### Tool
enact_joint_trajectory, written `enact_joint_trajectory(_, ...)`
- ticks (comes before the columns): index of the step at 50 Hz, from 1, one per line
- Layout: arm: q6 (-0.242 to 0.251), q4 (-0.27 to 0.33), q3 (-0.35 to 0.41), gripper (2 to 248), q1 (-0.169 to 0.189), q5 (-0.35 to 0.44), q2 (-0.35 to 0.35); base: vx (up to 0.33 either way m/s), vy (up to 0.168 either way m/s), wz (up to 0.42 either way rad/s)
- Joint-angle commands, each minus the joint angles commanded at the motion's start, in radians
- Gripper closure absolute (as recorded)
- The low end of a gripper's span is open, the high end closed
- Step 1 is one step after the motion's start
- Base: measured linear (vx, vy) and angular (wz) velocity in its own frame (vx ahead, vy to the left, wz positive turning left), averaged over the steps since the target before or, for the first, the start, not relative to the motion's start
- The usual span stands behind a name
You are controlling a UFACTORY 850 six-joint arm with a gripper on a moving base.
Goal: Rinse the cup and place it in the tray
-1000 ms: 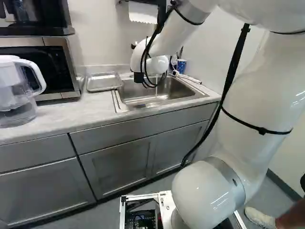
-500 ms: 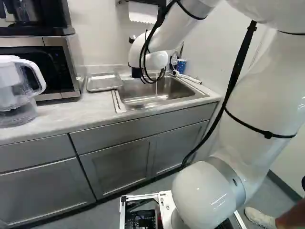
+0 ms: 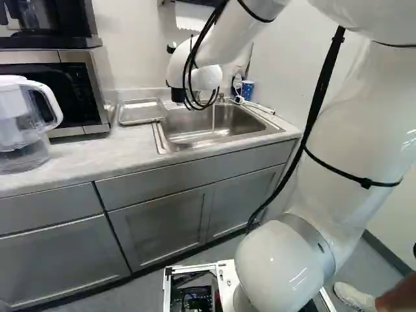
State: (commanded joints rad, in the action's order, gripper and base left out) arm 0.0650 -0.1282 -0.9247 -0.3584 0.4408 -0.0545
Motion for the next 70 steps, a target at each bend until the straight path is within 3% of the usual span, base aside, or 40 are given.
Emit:
enact_joint_trajectory(42, -0.006, 0.000, -0.013, 125, -0.017, 0.000, -0.012, 0.000, 0.000, 0.000)
enact_joint_trajectory(70, -0.274, 0.000, -0.013, 125, -0.017, 0.000, -0.012, 0.000, 0.000, 0.000)
